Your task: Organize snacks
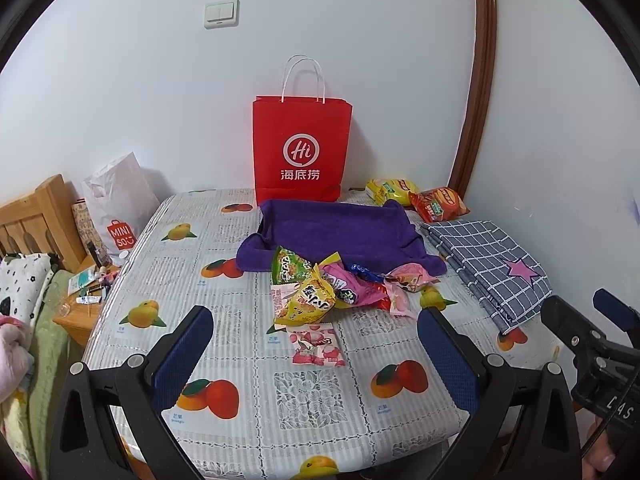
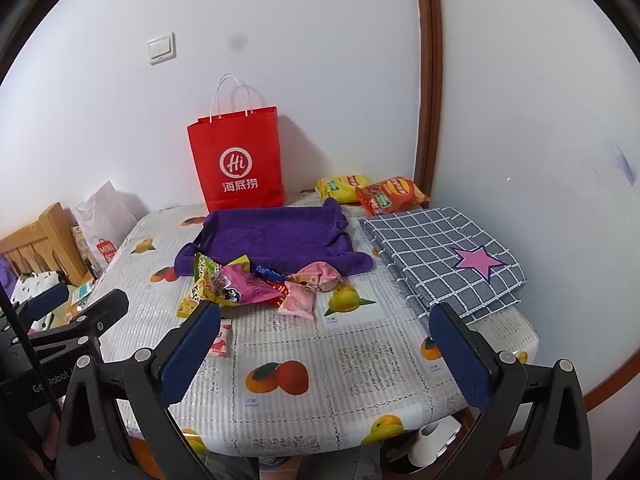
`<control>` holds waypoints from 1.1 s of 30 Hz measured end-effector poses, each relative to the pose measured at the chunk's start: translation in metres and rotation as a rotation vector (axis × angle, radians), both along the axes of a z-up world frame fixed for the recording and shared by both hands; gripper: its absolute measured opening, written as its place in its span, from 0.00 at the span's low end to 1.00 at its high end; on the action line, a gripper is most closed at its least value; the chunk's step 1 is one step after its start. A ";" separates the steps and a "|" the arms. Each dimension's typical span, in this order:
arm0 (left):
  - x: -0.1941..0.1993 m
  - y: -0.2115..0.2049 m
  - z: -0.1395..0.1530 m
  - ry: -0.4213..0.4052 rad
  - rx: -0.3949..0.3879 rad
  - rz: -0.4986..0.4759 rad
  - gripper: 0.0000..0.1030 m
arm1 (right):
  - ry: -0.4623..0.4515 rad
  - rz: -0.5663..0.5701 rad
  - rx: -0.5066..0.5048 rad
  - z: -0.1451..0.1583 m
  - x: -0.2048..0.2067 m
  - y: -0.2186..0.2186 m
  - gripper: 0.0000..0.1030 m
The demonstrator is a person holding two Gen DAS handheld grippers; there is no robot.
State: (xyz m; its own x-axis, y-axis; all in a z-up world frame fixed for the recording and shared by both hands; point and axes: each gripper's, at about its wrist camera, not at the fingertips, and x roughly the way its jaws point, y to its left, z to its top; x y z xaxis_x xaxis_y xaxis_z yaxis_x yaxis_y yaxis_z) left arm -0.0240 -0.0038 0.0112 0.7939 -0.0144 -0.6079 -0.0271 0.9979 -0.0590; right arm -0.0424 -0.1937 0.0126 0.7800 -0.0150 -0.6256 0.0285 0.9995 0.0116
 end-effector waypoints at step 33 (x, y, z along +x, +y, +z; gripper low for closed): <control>-0.006 -0.005 0.005 -0.009 0.004 -0.012 1.00 | -0.008 -0.005 0.025 -0.002 -0.006 -0.003 1.00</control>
